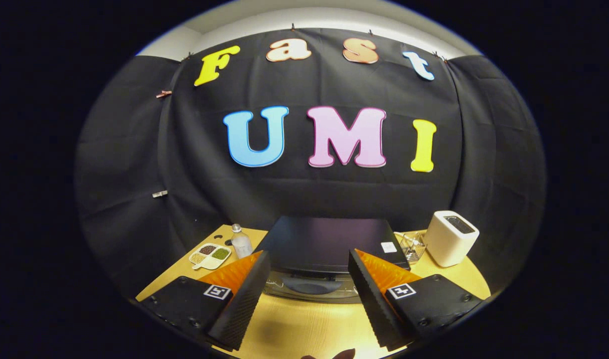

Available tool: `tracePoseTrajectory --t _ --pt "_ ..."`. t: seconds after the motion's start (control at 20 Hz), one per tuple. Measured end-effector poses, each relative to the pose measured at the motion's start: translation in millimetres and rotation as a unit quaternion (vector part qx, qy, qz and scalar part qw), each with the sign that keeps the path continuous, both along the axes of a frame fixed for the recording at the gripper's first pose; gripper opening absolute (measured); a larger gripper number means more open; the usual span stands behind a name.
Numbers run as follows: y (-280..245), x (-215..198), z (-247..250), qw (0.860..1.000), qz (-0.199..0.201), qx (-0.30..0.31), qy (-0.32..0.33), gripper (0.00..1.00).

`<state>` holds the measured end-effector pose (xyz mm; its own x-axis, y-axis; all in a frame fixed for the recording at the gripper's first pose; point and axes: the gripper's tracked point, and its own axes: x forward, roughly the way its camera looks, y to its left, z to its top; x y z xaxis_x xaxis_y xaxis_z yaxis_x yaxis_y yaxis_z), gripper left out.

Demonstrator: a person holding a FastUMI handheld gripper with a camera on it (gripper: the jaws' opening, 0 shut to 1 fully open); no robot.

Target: Open the toaster oven, put the food inside, and close the toaster oven door.

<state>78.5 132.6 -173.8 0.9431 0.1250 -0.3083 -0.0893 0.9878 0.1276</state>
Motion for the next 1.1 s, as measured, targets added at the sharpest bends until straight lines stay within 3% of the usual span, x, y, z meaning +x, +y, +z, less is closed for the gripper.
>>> tracePoseTrajectory --t 0.5,0.8,1.1 --pt "9.1 48.8 -102.5 0.995 -0.031 -0.023 0.087 0.98" --pt "10.8 64.1 -113.7 0.993 -0.056 -0.026 0.097 0.98" --pt "12.9 34.6 -120.4 0.993 -0.060 -0.022 0.103 0.99"
